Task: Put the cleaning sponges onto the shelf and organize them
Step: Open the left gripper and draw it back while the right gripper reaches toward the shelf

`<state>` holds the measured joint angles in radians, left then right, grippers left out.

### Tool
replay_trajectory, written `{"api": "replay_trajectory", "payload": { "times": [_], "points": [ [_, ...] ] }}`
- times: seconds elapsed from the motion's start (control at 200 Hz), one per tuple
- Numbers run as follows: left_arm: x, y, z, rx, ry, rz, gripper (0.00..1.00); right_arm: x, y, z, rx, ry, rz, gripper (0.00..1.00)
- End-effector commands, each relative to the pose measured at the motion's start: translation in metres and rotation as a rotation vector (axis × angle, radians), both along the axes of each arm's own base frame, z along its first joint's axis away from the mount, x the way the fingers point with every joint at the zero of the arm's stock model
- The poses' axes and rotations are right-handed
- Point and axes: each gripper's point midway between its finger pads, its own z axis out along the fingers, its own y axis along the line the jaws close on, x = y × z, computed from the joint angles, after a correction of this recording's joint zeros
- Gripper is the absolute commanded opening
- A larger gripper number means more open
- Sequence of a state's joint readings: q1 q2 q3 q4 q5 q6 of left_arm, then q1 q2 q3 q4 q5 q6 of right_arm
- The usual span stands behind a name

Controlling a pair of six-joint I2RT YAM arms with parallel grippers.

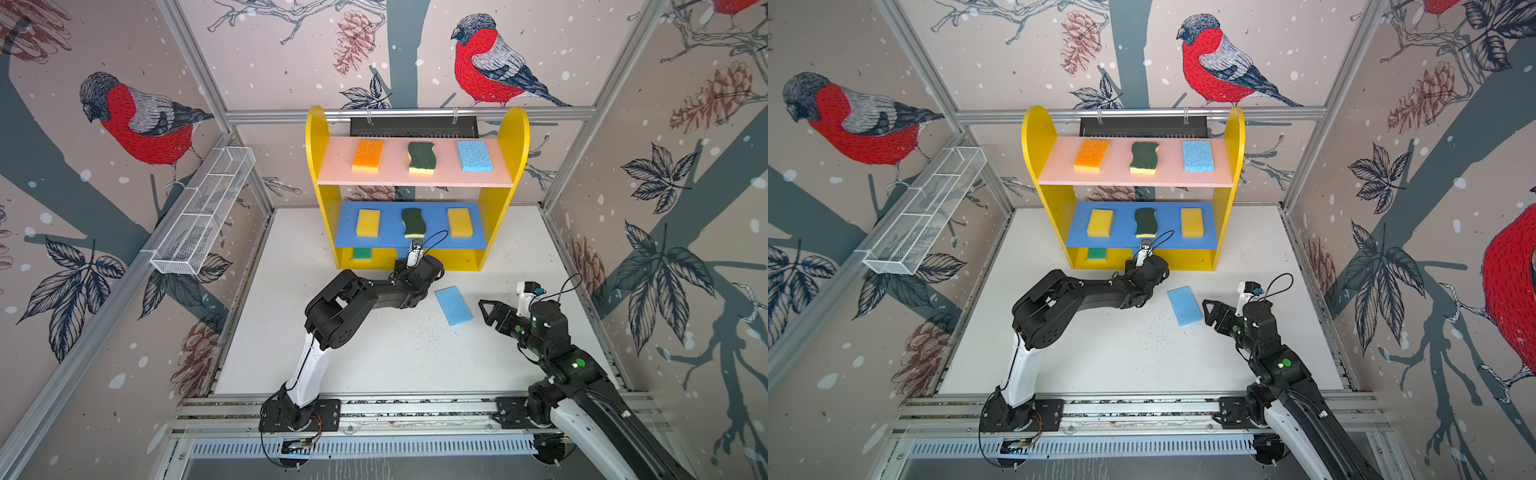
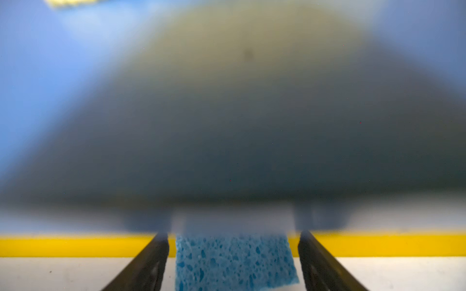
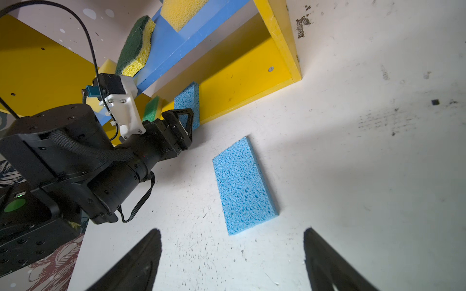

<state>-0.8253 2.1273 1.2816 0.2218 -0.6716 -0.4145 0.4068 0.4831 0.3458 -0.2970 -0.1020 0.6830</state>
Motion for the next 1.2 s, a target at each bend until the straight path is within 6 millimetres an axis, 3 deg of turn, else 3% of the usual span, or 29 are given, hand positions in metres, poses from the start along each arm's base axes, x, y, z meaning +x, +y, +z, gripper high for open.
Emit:
{"api": "replay_trajectory", "payload": {
  "times": [0.0, 0.23, 0.415, 0.535, 0.615, 0.66, 0.755, 0.885, 1.031, 1.196],
  "points": [
    [-0.013, 0.008, -0.008, 0.029, 0.063, -0.027, 0.82, 0.001, -0.001, 0.005, -0.005, -0.015, -0.004, 0.88],
    [-0.021, 0.007, 0.024, -0.044, 0.043, -0.053, 0.83, 0.001, 0.000, 0.014, -0.008, -0.032, 0.007, 0.88],
    [-0.038, 0.019, 0.040, -0.080, 0.054, -0.061, 0.82, -0.001, 0.019, 0.017, 0.048, -0.029, 0.097, 0.83],
    [-0.056, 0.033, 0.050, -0.117, 0.077, -0.066, 0.78, -0.002, 0.035, 0.018, 0.141, -0.033, 0.146, 0.71],
    [-0.067, 0.043, 0.062, -0.142, 0.080, -0.061, 0.75, -0.001, 0.047, 0.021, 0.212, -0.042, 0.162, 0.50],
    [-0.078, 0.052, 0.057, -0.134, 0.103, -0.059, 0.73, 0.001, 0.054, 0.022, 0.235, -0.047, 0.165, 0.41],
    [-0.090, 0.064, 0.065, -0.144, 0.117, -0.054, 0.70, 0.002, 0.075, 0.022, 0.274, -0.049, 0.174, 0.27],
    [-0.101, 0.077, 0.078, -0.148, 0.123, -0.042, 0.70, 0.007, 0.107, 0.017, 0.339, -0.001, 0.216, 0.25],
    [-0.110, 0.093, 0.098, -0.148, 0.105, -0.019, 0.70, 0.023, 0.141, 0.010, 0.368, 0.027, 0.239, 0.11],
    [-0.118, 0.108, 0.113, -0.188, 0.106, -0.018, 0.70, 0.048, 0.181, 0.003, 0.402, 0.042, 0.237, 0.06]
  ]
}}
